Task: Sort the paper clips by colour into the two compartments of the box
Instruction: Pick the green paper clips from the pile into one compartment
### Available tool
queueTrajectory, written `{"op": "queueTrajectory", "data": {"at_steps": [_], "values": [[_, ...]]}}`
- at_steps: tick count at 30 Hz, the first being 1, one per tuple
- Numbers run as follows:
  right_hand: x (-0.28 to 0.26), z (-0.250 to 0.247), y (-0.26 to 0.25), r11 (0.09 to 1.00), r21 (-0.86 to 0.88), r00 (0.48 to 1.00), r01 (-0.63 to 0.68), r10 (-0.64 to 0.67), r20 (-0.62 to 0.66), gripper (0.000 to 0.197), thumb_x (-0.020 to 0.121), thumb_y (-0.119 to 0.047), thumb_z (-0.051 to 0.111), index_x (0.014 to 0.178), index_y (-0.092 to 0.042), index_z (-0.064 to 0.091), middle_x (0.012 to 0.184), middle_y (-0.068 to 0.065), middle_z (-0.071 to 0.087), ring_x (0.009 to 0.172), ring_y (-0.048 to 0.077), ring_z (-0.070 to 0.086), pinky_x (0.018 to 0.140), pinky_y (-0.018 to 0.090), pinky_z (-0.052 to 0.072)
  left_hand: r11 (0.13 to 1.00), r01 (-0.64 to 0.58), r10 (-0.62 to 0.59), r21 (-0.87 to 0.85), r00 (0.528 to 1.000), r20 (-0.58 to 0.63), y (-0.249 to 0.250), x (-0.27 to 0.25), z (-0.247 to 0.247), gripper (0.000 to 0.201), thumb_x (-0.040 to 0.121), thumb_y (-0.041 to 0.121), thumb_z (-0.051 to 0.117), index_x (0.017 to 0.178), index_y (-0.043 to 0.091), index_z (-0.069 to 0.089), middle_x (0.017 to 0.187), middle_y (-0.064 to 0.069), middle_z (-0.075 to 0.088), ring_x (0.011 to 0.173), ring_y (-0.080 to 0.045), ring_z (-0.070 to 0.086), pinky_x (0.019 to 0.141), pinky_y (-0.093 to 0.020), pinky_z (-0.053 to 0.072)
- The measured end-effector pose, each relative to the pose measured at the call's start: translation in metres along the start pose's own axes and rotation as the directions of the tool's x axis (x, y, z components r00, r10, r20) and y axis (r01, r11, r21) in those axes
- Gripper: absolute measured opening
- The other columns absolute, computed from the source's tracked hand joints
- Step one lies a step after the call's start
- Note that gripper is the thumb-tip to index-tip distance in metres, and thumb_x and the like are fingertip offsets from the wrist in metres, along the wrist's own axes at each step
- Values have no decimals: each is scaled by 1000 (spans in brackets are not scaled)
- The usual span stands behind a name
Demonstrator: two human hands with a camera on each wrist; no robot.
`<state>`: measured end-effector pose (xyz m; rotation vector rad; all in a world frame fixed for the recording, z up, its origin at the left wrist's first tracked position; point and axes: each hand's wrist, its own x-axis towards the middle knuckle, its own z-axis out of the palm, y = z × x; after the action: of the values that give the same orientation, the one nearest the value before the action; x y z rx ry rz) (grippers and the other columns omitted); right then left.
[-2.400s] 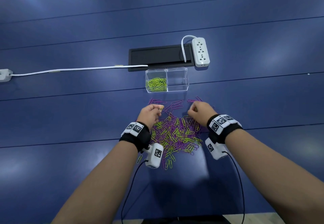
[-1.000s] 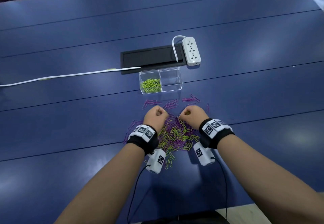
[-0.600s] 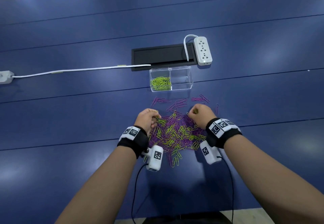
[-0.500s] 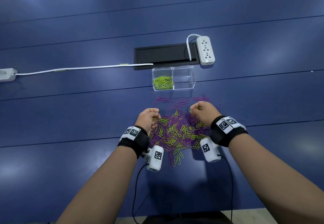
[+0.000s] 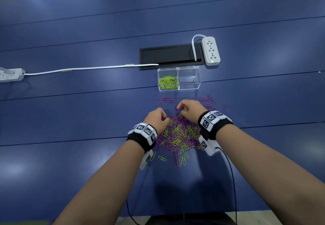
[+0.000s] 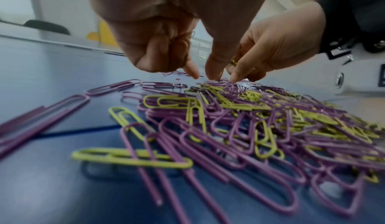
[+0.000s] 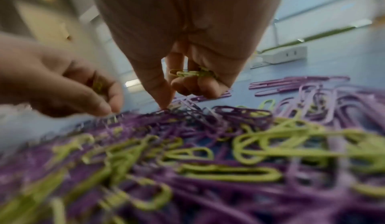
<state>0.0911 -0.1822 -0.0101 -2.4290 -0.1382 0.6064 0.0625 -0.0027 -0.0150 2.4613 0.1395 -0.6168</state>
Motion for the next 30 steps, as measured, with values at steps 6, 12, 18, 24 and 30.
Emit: {"op": "queueTrajectory", "data": {"at_steps": [6, 12, 18, 24, 30], "values": [[-3, -6, 7, 982, -184, 997, 32, -18, 77, 5, 88, -20, 61, 92, -18, 62, 100, 3, 66, 93, 21, 60, 86, 33, 49, 978, -63, 57, 199, 998, 40, 5, 1, 2, 20, 89, 31, 58, 104, 17, 55, 105, -4, 59, 91, -25, 60, 78, -37, 51], [-12, -11, 22, 993, -48, 994, -108, 109, 23, 12, 92, -26, 55, 91, -15, 59, 81, -3, 57, 78, 15, 53, 70, 28, 42, 973, -96, 73, 209, 990, 117, 12, 4, 4, 17, 92, 29, 56, 102, 15, 55, 106, -7, 60, 90, -26, 60, 79, -37, 51], [-14, -17, 29, 992, 15, 992, -126, 126, 2, 14, 93, -30, 53, 89, -17, 58, 90, -2, 60, 87, 18, 57, 77, 29, 44, 964, -112, 65, 243, 979, 192, 17, 9, 0, 17, 95, 28, 52, 98, 12, 56, 100, -7, 62, 90, -26, 61, 79, -37, 52], [-15, -25, 29, 976, 169, 991, -136, 132, 38, 15, 93, -24, 54, 104, -18, 61, 84, -5, 67, 87, 14, 63, 85, 30, 49, 985, -106, 82, 133, 982, 169, 15, 9, -2, 17, 98, 29, 46, 92, 14, 49, 86, -2, 57, 79, -21, 56, 73, -35, 47], [-13, -30, 21, 992, 56, 993, -110, 107, 45, 18, 96, -21, 48, 99, -16, 65, 72, -6, 64, 63, 3, 55, 69, 25, 47, 996, -87, 89, -16, 989, 122, 12, 16, -12, 16, 97, 29, 46, 91, 15, 50, 80, 2, 52, 73, -18, 50, 69, -29, 42]]}}
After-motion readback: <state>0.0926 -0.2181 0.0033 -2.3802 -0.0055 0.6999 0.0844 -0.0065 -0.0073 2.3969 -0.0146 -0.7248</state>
